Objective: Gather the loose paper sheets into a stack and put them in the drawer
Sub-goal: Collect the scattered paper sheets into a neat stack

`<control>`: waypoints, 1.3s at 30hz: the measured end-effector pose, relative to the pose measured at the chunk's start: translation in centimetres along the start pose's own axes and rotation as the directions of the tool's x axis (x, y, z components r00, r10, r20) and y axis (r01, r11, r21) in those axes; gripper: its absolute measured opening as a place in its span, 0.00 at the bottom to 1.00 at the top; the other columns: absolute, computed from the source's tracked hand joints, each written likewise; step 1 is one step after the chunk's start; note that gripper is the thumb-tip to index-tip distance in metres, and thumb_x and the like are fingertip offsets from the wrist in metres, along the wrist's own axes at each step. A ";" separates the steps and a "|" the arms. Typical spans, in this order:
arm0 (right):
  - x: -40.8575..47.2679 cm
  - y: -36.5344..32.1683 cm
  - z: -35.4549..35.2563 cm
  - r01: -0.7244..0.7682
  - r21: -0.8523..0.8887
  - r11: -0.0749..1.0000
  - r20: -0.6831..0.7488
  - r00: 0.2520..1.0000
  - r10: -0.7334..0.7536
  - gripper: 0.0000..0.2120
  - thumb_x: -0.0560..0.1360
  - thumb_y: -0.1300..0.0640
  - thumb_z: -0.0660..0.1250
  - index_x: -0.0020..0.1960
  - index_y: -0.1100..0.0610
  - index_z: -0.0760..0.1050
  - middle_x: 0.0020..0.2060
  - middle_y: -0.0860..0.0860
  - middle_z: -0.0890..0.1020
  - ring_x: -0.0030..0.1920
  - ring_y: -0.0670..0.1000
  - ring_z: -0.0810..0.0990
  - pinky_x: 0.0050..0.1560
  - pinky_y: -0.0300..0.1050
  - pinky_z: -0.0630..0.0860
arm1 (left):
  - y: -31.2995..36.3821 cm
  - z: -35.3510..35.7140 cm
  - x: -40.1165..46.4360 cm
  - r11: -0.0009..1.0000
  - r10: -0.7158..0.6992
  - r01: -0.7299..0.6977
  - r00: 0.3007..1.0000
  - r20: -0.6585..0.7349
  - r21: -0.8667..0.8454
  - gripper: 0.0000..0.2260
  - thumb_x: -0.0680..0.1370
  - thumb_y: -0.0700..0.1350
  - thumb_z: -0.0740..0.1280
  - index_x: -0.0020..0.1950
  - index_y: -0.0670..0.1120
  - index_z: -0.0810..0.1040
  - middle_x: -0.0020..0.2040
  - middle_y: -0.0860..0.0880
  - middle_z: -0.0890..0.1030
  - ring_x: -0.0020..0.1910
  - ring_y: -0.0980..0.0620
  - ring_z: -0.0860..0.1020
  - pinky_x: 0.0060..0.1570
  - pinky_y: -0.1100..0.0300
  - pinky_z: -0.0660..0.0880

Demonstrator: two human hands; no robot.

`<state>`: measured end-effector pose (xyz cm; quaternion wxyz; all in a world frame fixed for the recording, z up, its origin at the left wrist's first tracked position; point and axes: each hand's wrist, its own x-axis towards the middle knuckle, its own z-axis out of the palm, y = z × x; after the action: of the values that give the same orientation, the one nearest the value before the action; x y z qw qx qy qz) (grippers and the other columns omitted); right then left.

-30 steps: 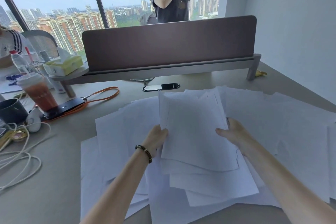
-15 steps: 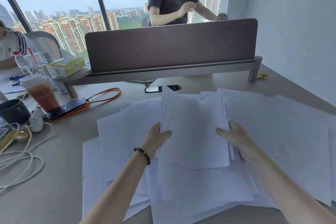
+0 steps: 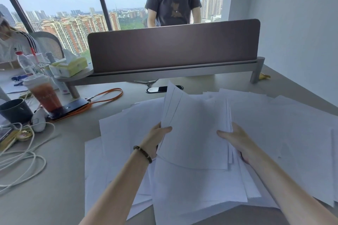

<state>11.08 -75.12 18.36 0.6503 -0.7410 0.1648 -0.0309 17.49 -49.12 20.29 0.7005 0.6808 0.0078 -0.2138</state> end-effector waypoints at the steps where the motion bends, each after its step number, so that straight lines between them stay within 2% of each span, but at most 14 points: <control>1: -0.1 -0.1 0.0 -0.002 -0.005 1.000 0.022 1.000 0.002 0.16 0.76 0.64 0.71 0.63 0.57 0.76 0.53 0.52 0.85 0.48 0.49 0.84 0.42 0.38 0.78 | 0.0 0.0 -0.1 1.000 -0.002 0.002 1.000 -0.003 0.003 0.09 0.81 0.37 0.64 0.59 0.45 0.78 0.48 0.46 0.84 0.44 0.46 0.83 0.40 0.57 0.80; 3: -0.1 -0.1 -0.1 -0.021 -0.012 1.000 0.049 0.999 0.021 0.19 0.75 0.64 0.73 0.63 0.56 0.74 0.54 0.52 0.84 0.50 0.51 0.84 0.42 0.40 0.80 | -0.2 0.0 0.0 0.999 0.002 -0.001 1.000 -0.012 0.043 0.09 0.81 0.38 0.65 0.60 0.45 0.78 0.49 0.46 0.84 0.45 0.47 0.83 0.38 0.59 0.81; 6: -0.3 -0.5 -0.2 -0.002 -0.015 1.000 0.050 0.999 0.003 0.22 0.75 0.69 0.71 0.65 0.55 0.73 0.56 0.53 0.83 0.52 0.53 0.84 0.47 0.46 0.80 | -0.4 0.3 0.2 0.980 0.067 -0.058 0.997 -0.039 0.191 0.11 0.80 0.43 0.66 0.61 0.43 0.79 0.55 0.44 0.85 0.50 0.48 0.83 0.48 0.57 0.81; 9: -0.6 -1.7 -0.8 0.053 0.053 0.997 0.020 0.998 -0.055 0.25 0.75 0.71 0.69 0.66 0.52 0.72 0.55 0.48 0.83 0.52 0.48 0.82 0.49 0.45 0.79 | -0.3 0.5 -0.1 0.962 0.137 -0.126 0.990 -0.029 0.242 0.13 0.78 0.50 0.68 0.60 0.46 0.79 0.55 0.47 0.85 0.51 0.51 0.84 0.54 0.54 0.81; 11: -0.7 -2.7 -1.3 0.086 0.100 0.991 -0.016 0.996 -0.084 0.26 0.75 0.71 0.70 0.68 0.52 0.72 0.56 0.48 0.83 0.53 0.49 0.82 0.50 0.45 0.79 | 0.2 0.6 -0.5 0.962 0.176 -0.165 0.984 -0.030 0.218 0.11 0.79 0.51 0.67 0.59 0.50 0.79 0.51 0.53 0.85 0.48 0.57 0.84 0.47 0.63 0.80; 14: -0.9 -3.6 -2.2 0.120 0.171 0.978 -0.037 0.993 -0.115 0.26 0.74 0.70 0.70 0.68 0.52 0.73 0.57 0.51 0.84 0.52 0.51 0.84 0.46 0.45 0.81 | 1.0 0.1 -0.6 0.980 0.165 -0.157 0.984 -0.061 0.121 0.12 0.80 0.55 0.65 0.62 0.53 0.77 0.55 0.55 0.84 0.53 0.57 0.82 0.52 0.62 0.77; 17: -1.5 -4.1 -2.6 0.146 0.213 0.966 -0.016 0.989 -0.146 0.25 0.74 0.68 0.71 0.68 0.51 0.74 0.56 0.51 0.85 0.49 0.51 0.87 0.39 0.41 0.82 | 2.2 -0.1 -1.4 0.992 0.127 -0.127 0.992 0.018 0.010 0.11 0.80 0.57 0.64 0.60 0.57 0.77 0.58 0.58 0.82 0.54 0.63 0.81 0.52 0.66 0.73; 20: -2.1 -4.2 -2.3 0.166 0.232 0.958 0.000 0.985 -0.171 0.23 0.75 0.66 0.71 0.67 0.50 0.74 0.55 0.50 0.86 0.50 0.50 0.87 0.40 0.42 0.83 | 2.8 -0.3 -1.9 0.991 0.114 -0.109 0.991 0.064 -0.074 0.14 0.79 0.52 0.67 0.64 0.52 0.79 0.60 0.54 0.84 0.56 0.58 0.83 0.55 0.63 0.77; 24: -3.0 -4.6 -2.0 0.146 0.322 0.936 0.049 0.984 -0.170 0.19 0.77 0.64 0.69 0.66 0.51 0.75 0.54 0.52 0.86 0.50 0.54 0.87 0.41 0.48 0.83 | 3.6 -0.6 -2.8 0.983 0.098 -0.076 0.986 0.132 -0.165 0.14 0.77 0.43 0.70 0.63 0.43 0.80 0.56 0.43 0.85 0.53 0.43 0.84 0.49 0.51 0.81; 26: -3.3 -5.1 -1.9 0.133 0.342 0.930 0.097 0.980 -0.175 0.16 0.78 0.62 0.67 0.64 0.50 0.75 0.53 0.52 0.87 0.50 0.55 0.87 0.43 0.50 0.83 | 3.7 -0.7 -2.9 0.990 0.116 -0.107 0.989 0.093 -0.094 0.16 0.75 0.39 0.73 0.62 0.40 0.80 0.54 0.42 0.86 0.53 0.42 0.84 0.50 0.50 0.82; 28: -3.5 -5.6 -1.7 0.147 0.319 0.936 0.126 0.973 -0.195 0.16 0.78 0.62 0.67 0.64 0.51 0.76 0.55 0.52 0.86 0.52 0.55 0.87 0.51 0.54 0.82 | 3.7 -0.8 -2.9 0.988 0.152 -0.152 0.985 0.086 -0.006 0.19 0.73 0.36 0.74 0.63 0.38 0.79 0.56 0.41 0.85 0.58 0.40 0.82 0.59 0.46 0.79; 30: -3.8 -5.9 -1.5 0.203 0.258 0.945 0.116 0.964 -0.239 0.17 0.77 0.63 0.69 0.65 0.53 0.76 0.56 0.52 0.86 0.54 0.55 0.86 0.58 0.57 0.79 | 3.6 -0.7 -2.9 0.978 0.202 -0.205 0.976 0.085 0.027 0.14 0.75 0.33 0.72 0.60 0.39 0.80 0.53 0.43 0.86 0.55 0.43 0.83 0.58 0.49 0.79; 34: -3.9 -7.1 -1.5 0.322 0.157 0.934 0.011 0.945 -0.328 0.16 0.74 0.63 0.74 0.59 0.50 0.79 0.52 0.49 0.87 0.53 0.51 0.86 0.60 0.56 0.80 | 4.5 -0.9 -3.4 0.949 0.315 -0.316 0.948 0.039 0.006 0.12 0.76 0.31 0.69 0.55 0.44 0.81 0.48 0.50 0.87 0.48 0.51 0.85 0.48 0.61 0.81; 39: -3.8 -9.0 -1.6 0.423 0.141 0.895 -0.041 0.906 -0.422 0.19 0.73 0.63 0.74 0.59 0.47 0.79 0.54 0.47 0.87 0.55 0.49 0.85 0.58 0.52 0.80 | 6.5 -1.1 -3.9 0.896 0.439 -0.439 0.898 -0.011 -0.066 0.13 0.75 0.30 0.68 0.59 0.38 0.80 0.53 0.43 0.86 0.53 0.45 0.84 0.53 0.54 0.81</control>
<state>8.90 -74.67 27.98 0.6801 -0.7089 0.0002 -0.1869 16.30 -47.08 27.60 0.7531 0.6407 -0.1403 -0.0514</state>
